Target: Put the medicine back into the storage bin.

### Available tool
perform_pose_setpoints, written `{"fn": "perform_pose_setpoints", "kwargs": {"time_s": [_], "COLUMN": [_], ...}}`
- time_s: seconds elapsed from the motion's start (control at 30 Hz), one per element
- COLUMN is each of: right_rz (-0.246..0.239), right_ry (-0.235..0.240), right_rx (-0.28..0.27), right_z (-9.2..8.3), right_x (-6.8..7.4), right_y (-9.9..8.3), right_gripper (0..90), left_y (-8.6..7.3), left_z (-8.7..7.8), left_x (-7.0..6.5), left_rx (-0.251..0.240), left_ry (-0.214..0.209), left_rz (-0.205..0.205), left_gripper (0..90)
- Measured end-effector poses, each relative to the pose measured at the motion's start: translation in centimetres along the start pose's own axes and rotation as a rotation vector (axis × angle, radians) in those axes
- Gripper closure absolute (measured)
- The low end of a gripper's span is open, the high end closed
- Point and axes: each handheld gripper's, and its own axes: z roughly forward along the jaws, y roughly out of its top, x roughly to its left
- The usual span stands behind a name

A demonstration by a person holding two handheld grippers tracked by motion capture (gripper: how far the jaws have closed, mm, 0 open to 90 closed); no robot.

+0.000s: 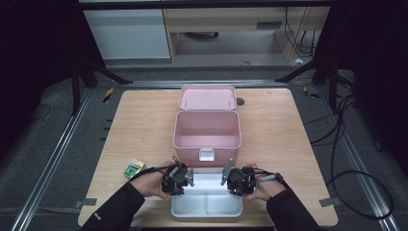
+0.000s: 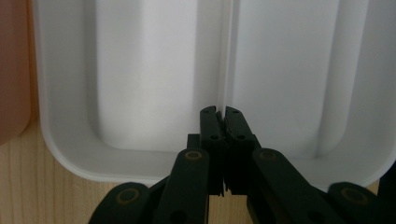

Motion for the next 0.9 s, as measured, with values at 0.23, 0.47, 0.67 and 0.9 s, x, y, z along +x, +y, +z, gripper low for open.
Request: {"fn": "perform_pose_setpoints", "kwargs": {"time_s": [0.23,0.47,0.67,0.9], "right_rz": [0.052,0.234,0.392,0.565], "right_ry": [-0.013,-0.095,-0.188,-0.391], "right_rx": [-0.082,-0.212,-0.274,-0.350], "right_z": [-1.2,-3.8,-4.6,-4.7], "right_x": [-0.1,-1.3,-2.5,-4.1], "right_y": [-0.5,-2.8,-4.9,-7.5], "right_gripper": [73.5,56.1,48.5,33.0], "left_y": [-1.1,-3.3,-5.3,-8.8], "left_z": [-1.8,-4.5,-6.5,-8.2], "left_x": [-0.4,-0.2,-0.2,1.2], "left_rx": [-0.082,-0.196,-0.274,-0.411], "left_ry": [0.058,0.166,0.265,0.376], "left_rz": [-0.045,-0.214,-0.384,-0.621], "left_gripper": [70.3,50.6,41.5,31.6]}}
